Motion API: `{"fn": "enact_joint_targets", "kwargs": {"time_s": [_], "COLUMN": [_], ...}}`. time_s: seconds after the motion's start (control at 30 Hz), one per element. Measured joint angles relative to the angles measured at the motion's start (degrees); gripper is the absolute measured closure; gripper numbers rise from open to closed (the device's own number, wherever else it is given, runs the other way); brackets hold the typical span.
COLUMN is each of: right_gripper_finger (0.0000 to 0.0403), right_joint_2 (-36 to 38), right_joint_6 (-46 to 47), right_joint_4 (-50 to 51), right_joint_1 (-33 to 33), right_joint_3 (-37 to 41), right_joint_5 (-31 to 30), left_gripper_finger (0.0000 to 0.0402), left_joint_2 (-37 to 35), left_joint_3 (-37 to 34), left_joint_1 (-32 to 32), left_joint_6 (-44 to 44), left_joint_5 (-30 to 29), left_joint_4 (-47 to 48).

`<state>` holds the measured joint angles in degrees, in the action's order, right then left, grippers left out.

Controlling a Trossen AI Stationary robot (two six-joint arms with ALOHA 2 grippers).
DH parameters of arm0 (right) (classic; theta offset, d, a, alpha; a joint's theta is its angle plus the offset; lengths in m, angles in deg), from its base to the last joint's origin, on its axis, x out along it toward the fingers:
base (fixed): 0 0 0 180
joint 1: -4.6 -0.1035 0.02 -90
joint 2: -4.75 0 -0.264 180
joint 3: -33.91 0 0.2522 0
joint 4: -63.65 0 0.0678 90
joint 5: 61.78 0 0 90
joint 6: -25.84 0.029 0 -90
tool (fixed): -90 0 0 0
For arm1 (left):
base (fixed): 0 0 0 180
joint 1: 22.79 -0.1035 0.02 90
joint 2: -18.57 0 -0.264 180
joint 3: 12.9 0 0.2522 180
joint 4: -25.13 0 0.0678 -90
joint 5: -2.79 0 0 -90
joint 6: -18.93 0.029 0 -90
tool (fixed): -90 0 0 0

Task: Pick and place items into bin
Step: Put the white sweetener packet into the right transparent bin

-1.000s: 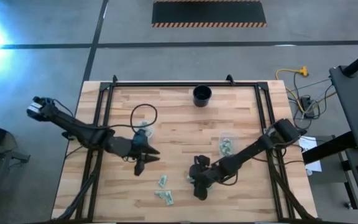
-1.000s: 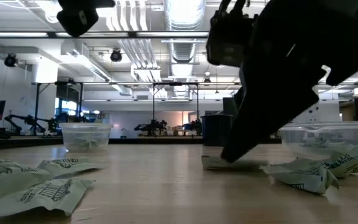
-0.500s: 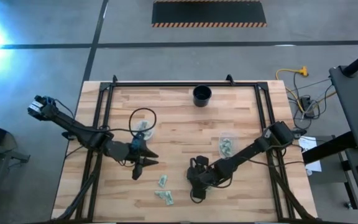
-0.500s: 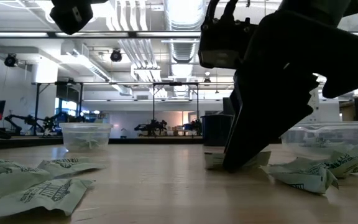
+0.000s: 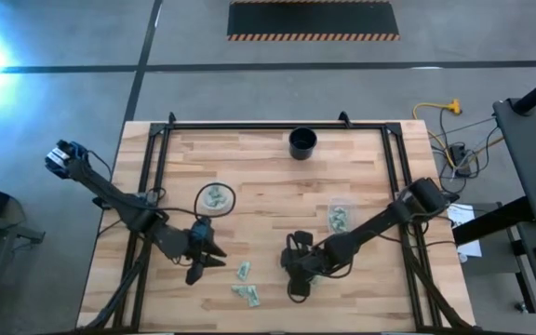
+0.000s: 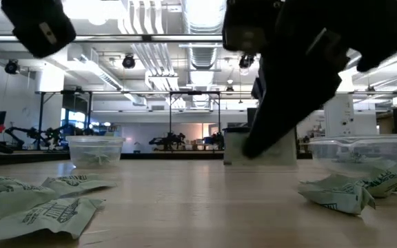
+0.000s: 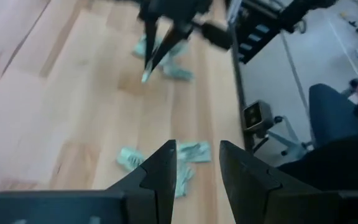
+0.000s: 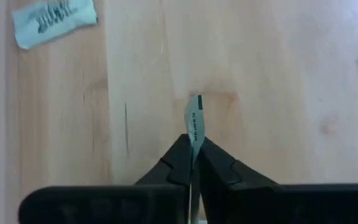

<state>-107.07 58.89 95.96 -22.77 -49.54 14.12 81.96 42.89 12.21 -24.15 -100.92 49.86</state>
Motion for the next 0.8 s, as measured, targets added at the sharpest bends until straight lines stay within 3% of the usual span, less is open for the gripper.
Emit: {"fn": "enact_joint_targets", "kwargs": {"time_s": [0.17,0.47,0.63,0.8], "right_gripper_finger": [0.0393,0.0394,0.0394,0.0394], "right_joint_2": [3.1,10.8,16.0,22.2], "right_joint_6": [-0.7,-0.8,0.9,5.3], "right_joint_4": [0.8,8.6,17.6,28.4], "right_joint_1": [0.1,0.0,0.0,-0.1], "right_joint_3": [0.0,0.0,0.0,0.0], "right_joint_5": [-2.9,-7.5,-10.2,-13.3], "left_gripper_finger": [0.0297,0.0297,0.0297,0.0297], "left_joint_2": [4.6,17.8,22.4,25.3], "left_joint_3": [-0.8,0.9,1.1,1.1], "left_joint_1": [0.5,1.1,1.0,0.7], "left_joint_6": [-1.0,8.5,1.9,-11.3], "left_joint_5": [0.0,1.4,1.5,1.5], "left_joint_4": [-0.7,-7.6,-7.5,-7.6]}}
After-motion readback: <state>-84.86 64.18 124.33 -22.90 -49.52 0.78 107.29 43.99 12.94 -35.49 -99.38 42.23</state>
